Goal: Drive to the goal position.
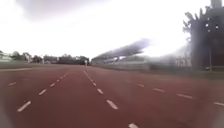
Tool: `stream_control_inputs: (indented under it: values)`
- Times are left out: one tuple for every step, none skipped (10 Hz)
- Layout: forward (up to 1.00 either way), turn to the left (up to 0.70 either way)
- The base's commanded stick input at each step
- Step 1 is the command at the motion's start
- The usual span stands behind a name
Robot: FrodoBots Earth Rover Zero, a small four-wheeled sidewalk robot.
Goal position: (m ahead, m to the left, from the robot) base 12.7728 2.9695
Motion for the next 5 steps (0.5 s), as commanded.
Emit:
stream_control_inputs:
  values:
    - [0.45,0.00]
    - [0.45,0.00]
    - [0.45,0.00]
    - [0.45,0.00]
    - [0.45,0.00]
